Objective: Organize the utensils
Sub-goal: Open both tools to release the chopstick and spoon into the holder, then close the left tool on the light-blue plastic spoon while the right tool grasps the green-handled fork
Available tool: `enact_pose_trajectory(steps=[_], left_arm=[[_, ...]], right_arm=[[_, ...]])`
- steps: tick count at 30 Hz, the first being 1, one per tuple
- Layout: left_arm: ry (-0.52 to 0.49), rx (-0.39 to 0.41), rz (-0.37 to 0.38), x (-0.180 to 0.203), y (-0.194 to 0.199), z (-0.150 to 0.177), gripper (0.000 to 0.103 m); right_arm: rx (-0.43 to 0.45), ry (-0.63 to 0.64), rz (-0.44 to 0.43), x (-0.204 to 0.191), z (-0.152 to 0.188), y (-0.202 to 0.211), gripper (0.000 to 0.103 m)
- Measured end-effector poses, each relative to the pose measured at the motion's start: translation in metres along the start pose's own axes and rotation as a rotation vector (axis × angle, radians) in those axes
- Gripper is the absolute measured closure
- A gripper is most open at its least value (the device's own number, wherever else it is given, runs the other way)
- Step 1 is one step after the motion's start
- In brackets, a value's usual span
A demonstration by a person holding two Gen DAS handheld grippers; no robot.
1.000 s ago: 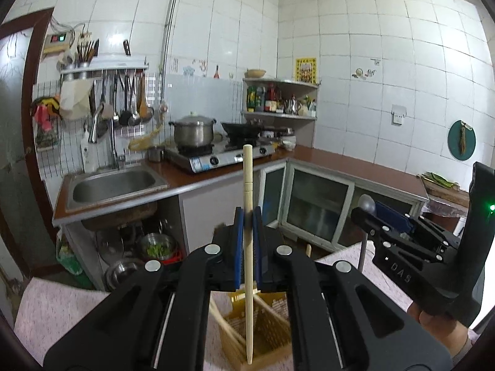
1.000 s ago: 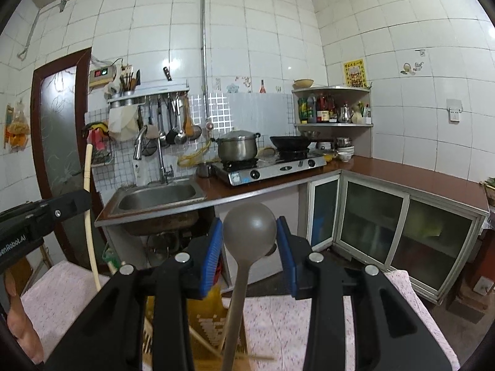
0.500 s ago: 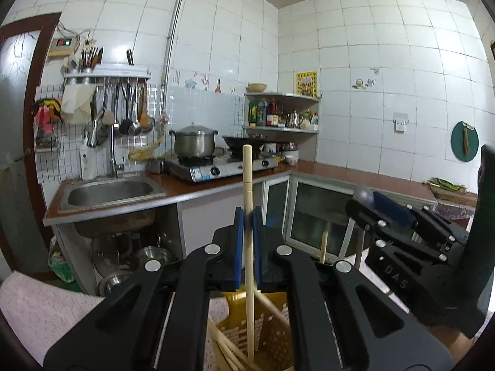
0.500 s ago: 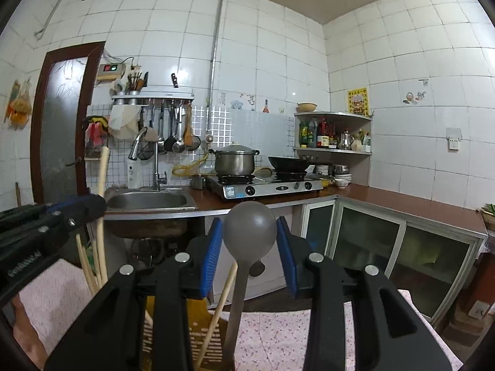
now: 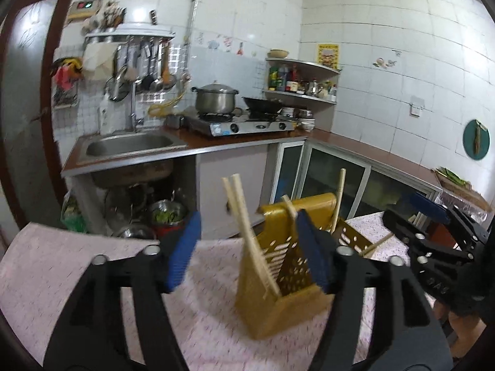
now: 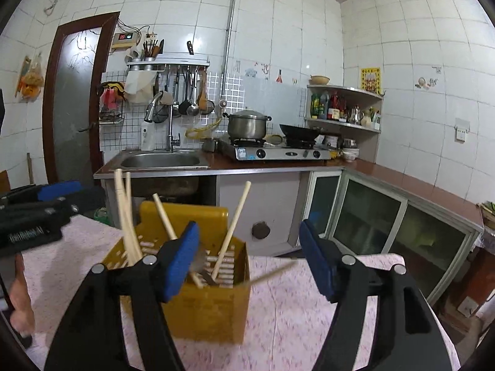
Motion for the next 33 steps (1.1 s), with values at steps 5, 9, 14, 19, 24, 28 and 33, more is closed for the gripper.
enact_pose_trajectory(steps=[5, 9, 14, 19, 24, 28, 33], left_arm=[[0.013, -0.065, -0.036, -0.03, 0.023, 0.019, 0.011], [-0.019, -0.15, -0.055, -0.042, 0.033, 0.05, 0.007], [-0.084, -0.247, -0.104, -0.04, 0.034, 0.086, 0.005], [-0.089, -0.368, -0.061, -0.029, 0.036, 0.117, 0.005], [-0.126, -0.405, -0.035, -0.008, 0.037, 0.146, 0.005], [-0.146, -0.476, -0.012, 0.004, 0.027, 0.166, 0.005], [-0.181, -0.526, -0.007, 0.014, 0.017, 0.18, 0.012]], right_arm=[[-0.083, -0.053, 0.023, -0.002, 0.02, 0.029, 0.023], [-0.154, -0.099, 0.048, -0.005, 0.049, 0.045, 0.023], [-0.222, -0.195, 0.074, -0.002, 0.087, 0.062, 0.023], [-0.274, -0.208, 0.163, 0.002, 0.122, 0.071, 0.023], [-0.306, -0.227, 0.203, 0.008, 0.155, 0.078, 0.023], [-0.321, -0.235, 0.219, 0.013, 0.16, 0.077, 0.023], [-0.322, -0.234, 0.21, 0.011, 0.158, 0.075, 0.023]])
Point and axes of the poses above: each gripper's, at about its wrist camera, not at the fingertips, and y roughly against the way its jaws point, x to its right, z to its underside, the point moved 4 cm from there along -y, roughly the way its jaws point, and after that the axes turned 14 degrees about -z, right-handed, at the moved point
